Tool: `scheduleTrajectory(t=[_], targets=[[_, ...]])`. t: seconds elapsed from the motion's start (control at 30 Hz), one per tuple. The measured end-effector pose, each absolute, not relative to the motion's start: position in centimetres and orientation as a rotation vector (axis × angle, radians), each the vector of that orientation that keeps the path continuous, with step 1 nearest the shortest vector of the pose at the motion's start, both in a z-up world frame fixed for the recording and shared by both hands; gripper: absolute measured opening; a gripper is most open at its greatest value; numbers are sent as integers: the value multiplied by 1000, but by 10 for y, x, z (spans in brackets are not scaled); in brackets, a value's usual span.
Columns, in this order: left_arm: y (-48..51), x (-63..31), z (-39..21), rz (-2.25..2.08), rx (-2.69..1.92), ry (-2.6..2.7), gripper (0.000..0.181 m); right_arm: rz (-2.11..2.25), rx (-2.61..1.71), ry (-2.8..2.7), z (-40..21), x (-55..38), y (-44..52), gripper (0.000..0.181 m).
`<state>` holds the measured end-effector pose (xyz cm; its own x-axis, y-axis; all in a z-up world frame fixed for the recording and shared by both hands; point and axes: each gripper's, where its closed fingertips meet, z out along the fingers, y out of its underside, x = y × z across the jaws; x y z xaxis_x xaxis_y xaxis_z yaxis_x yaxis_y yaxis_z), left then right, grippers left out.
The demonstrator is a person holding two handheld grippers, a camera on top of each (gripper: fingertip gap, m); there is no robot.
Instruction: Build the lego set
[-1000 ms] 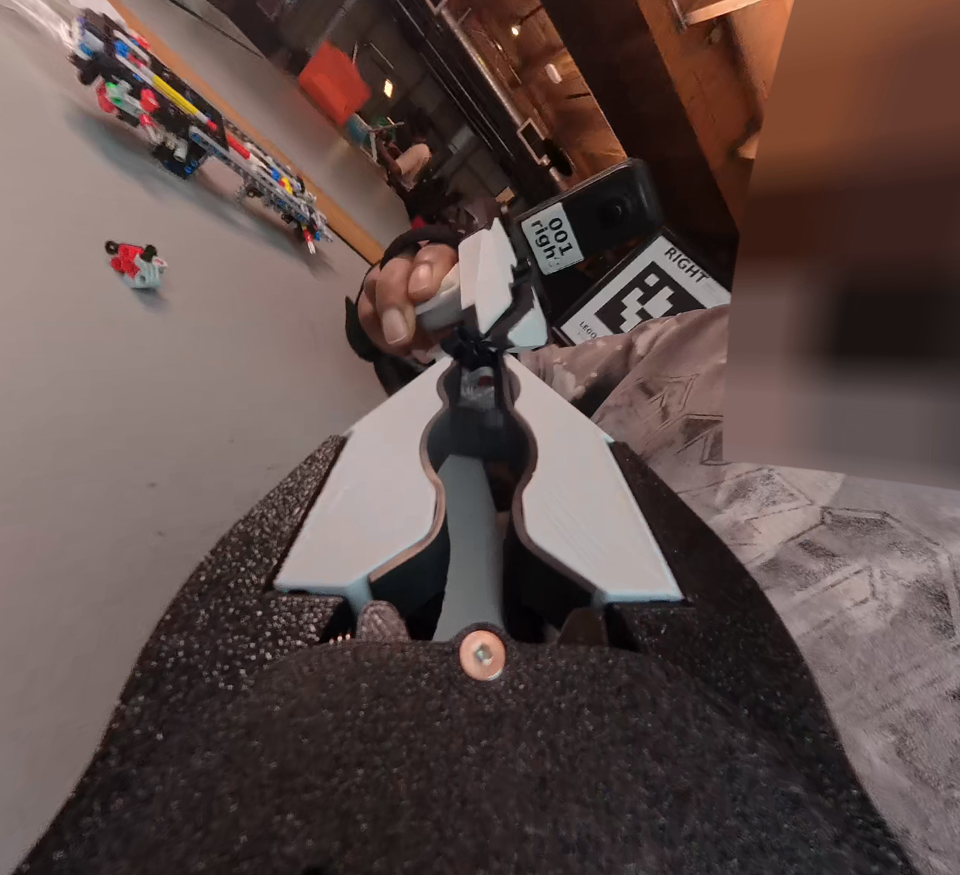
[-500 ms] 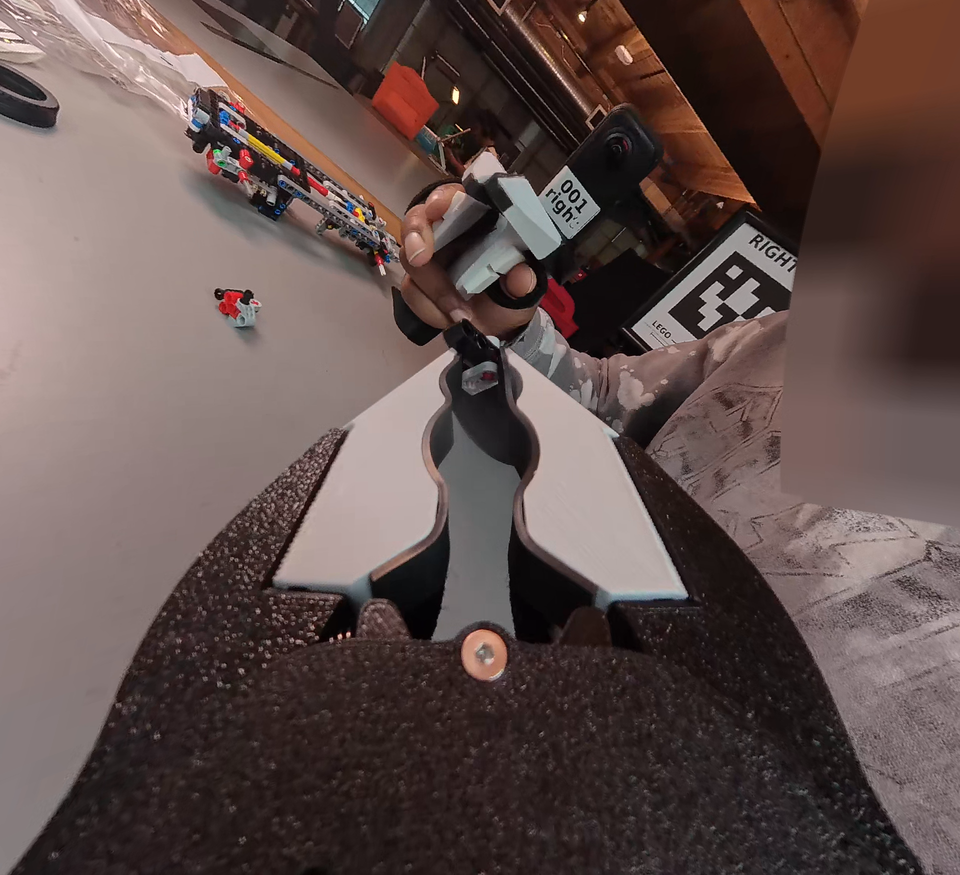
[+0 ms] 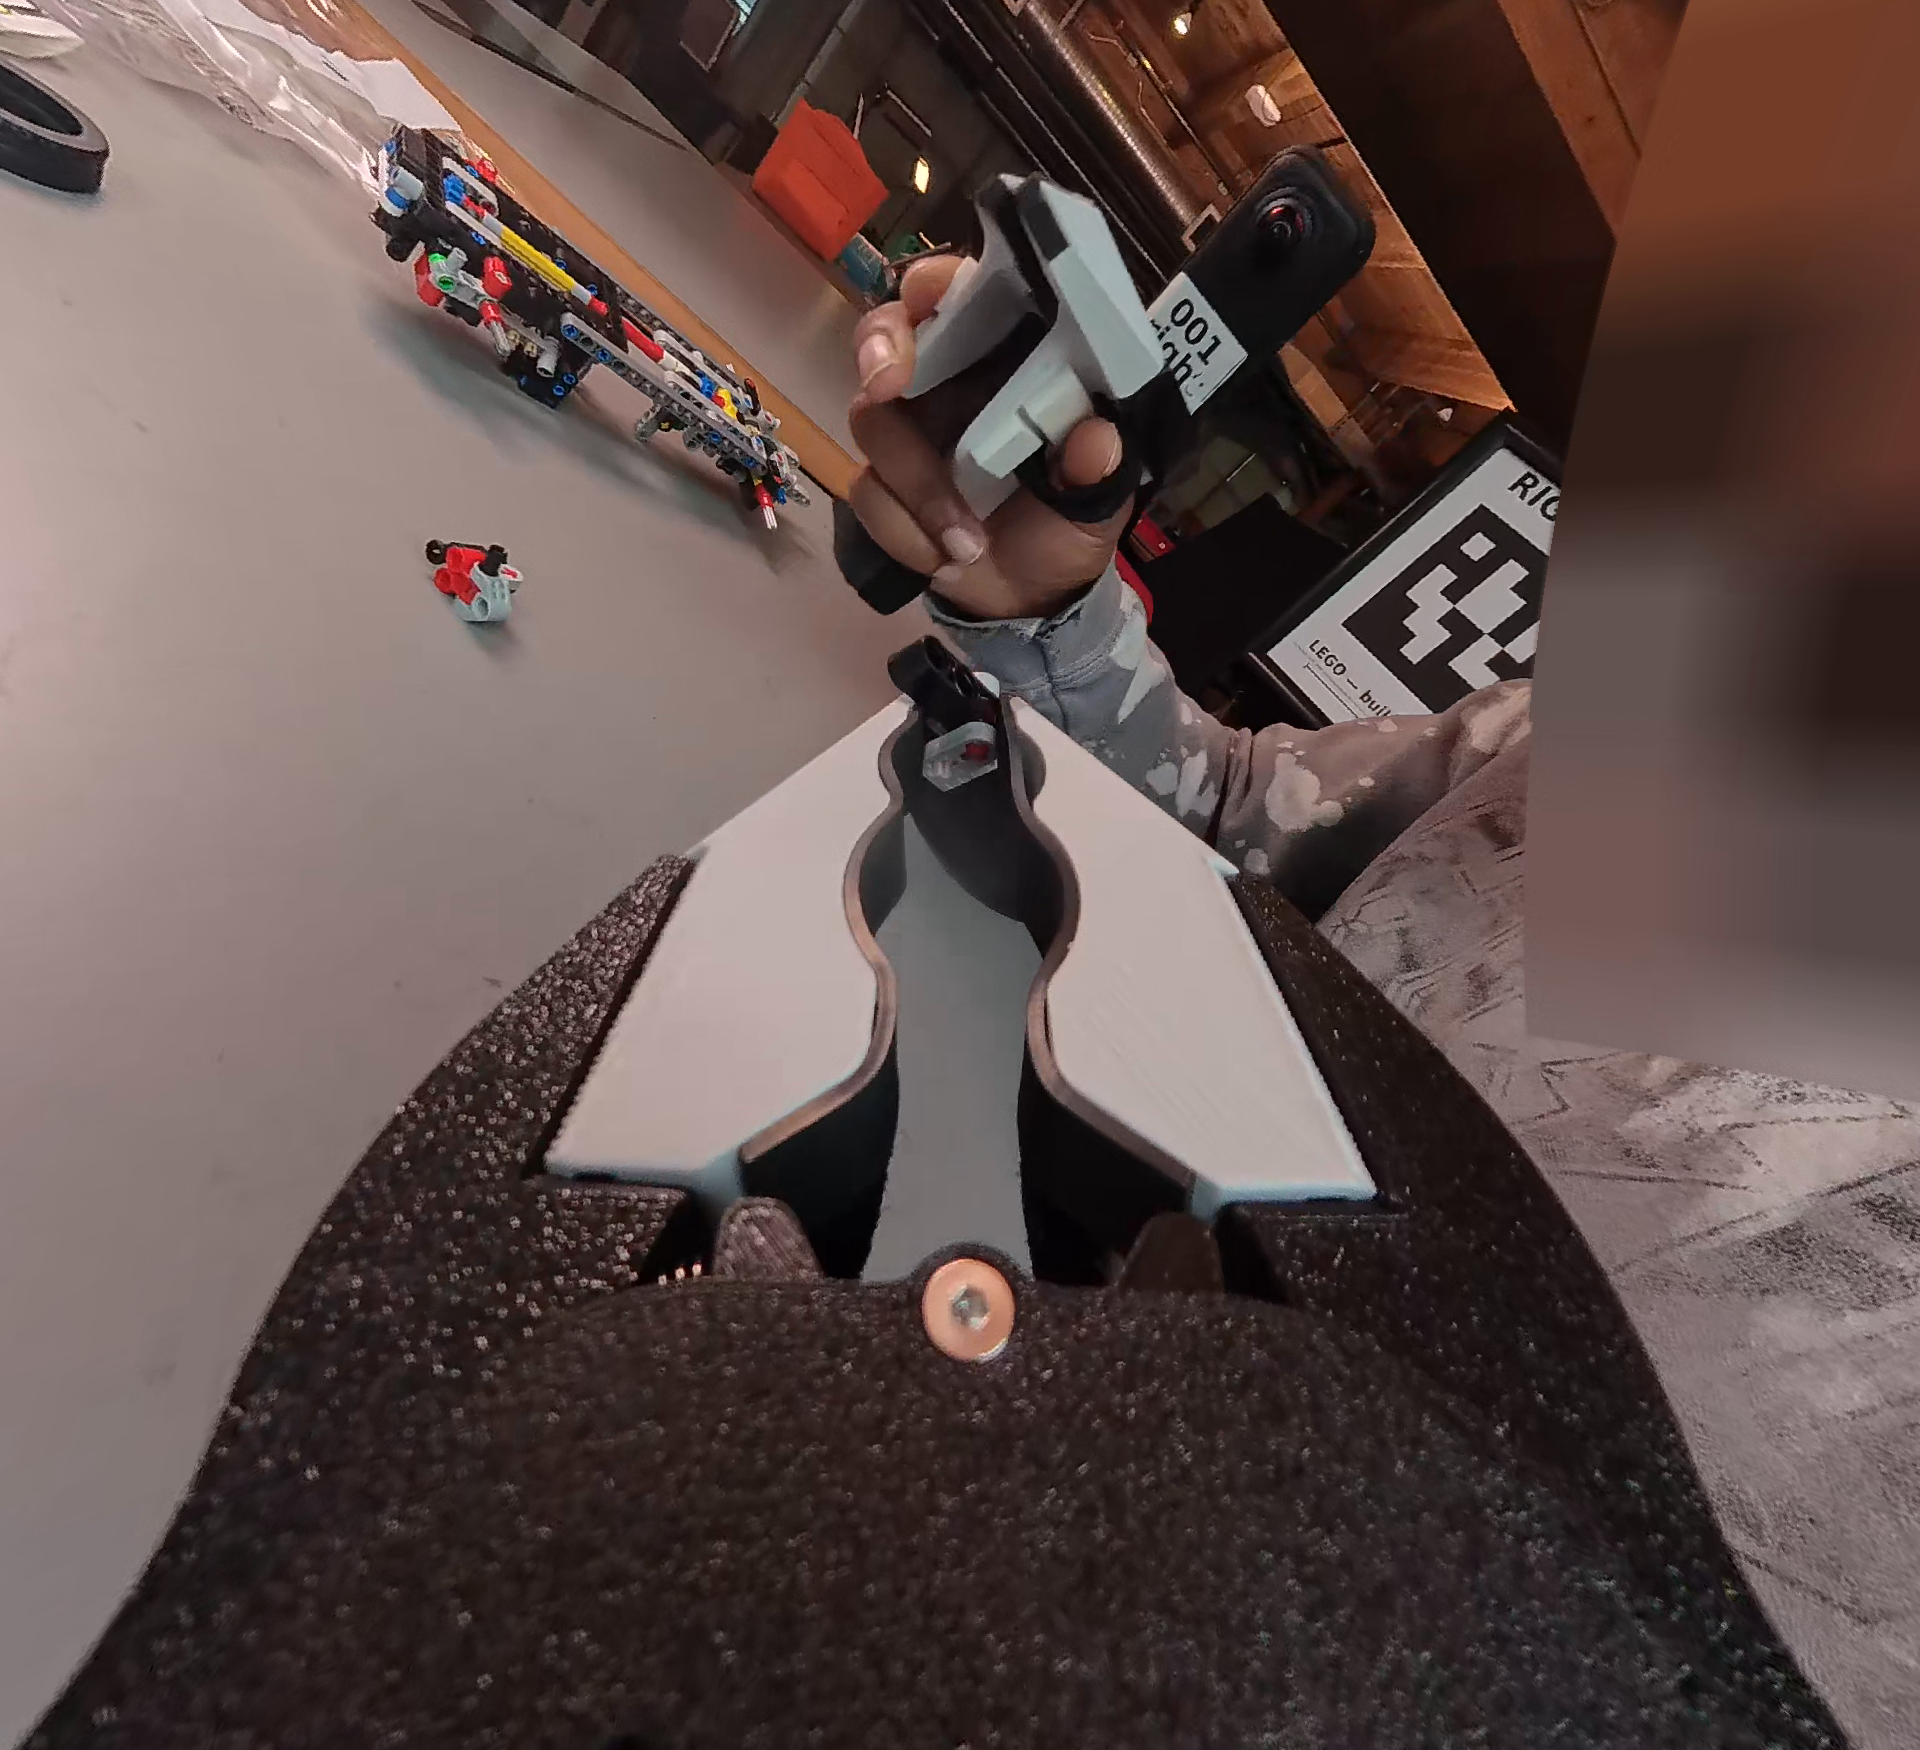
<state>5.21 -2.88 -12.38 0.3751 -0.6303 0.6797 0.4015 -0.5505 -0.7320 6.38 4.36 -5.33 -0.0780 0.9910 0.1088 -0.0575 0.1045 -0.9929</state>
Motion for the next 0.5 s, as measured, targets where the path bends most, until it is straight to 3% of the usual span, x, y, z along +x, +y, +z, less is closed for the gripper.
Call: scheduleTrajectory(t=[0.3,0.5], targets=[[-45,65,-125,-1278,-1744,334,13,1033,-1330,-1256,-55,174,22,1],[-61,70,-141,-1273,-1828,487,13,941,-1744,-1312,-112,248,-32,42]])
